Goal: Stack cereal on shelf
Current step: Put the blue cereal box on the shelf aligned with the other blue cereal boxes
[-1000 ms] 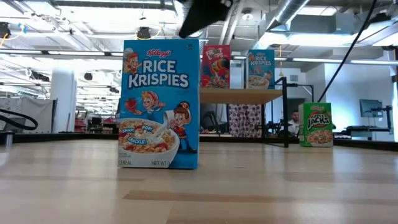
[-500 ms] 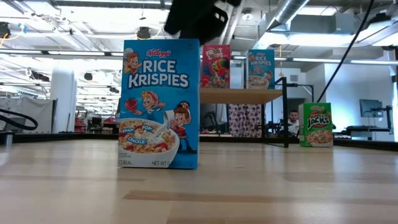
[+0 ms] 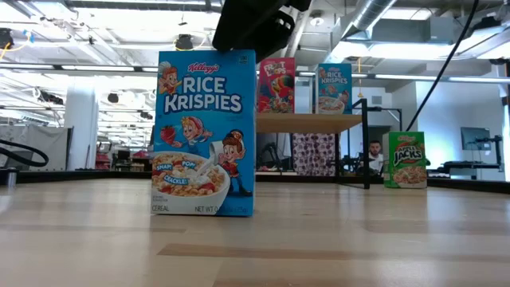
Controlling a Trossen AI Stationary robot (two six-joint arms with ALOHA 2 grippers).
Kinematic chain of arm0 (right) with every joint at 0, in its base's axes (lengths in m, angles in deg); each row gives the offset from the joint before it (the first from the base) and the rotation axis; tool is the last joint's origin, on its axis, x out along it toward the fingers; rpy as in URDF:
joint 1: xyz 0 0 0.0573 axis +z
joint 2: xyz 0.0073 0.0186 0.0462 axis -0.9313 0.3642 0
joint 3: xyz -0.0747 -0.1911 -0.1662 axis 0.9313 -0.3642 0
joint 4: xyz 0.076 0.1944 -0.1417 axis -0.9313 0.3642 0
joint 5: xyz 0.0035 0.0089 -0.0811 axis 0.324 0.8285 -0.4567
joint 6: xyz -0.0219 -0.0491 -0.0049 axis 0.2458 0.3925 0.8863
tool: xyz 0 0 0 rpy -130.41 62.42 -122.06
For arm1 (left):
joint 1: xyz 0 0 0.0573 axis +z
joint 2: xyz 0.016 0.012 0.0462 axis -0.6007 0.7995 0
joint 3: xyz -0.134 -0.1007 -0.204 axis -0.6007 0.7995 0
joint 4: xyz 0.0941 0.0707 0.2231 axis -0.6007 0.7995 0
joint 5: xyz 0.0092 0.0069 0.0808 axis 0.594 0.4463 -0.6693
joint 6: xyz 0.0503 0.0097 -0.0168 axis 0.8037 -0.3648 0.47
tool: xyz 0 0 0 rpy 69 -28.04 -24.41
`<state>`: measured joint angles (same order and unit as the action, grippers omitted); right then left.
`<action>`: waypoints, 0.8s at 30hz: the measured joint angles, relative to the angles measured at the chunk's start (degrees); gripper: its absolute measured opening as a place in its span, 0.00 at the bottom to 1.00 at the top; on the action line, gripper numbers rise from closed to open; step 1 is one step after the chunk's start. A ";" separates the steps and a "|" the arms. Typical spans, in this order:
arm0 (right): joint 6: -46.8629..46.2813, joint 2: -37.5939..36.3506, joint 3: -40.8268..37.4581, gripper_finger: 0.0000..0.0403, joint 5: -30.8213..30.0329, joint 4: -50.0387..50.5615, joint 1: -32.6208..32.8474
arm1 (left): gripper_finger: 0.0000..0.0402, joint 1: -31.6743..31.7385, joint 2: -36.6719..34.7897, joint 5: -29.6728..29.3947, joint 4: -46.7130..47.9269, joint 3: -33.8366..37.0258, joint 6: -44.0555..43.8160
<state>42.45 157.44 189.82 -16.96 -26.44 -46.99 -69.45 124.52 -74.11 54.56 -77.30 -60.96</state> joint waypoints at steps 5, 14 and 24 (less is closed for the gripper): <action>-1.22 0.00 0.00 0.85 0.17 0.12 0.02 | 0.06 -0.02 0.00 0.00 0.02 0.00 0.00; -2.98 1.14 0.10 0.84 1.89 1.26 0.07 | 0.06 -0.02 0.02 0.00 0.00 0.00 0.02; -3.43 2.59 -0.09 0.84 2.97 2.59 0.42 | 0.06 0.00 0.04 0.00 0.04 0.00 0.02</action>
<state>39.01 160.03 189.73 -13.99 -23.86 -46.57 -69.46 124.57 -74.11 54.60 -77.30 -60.93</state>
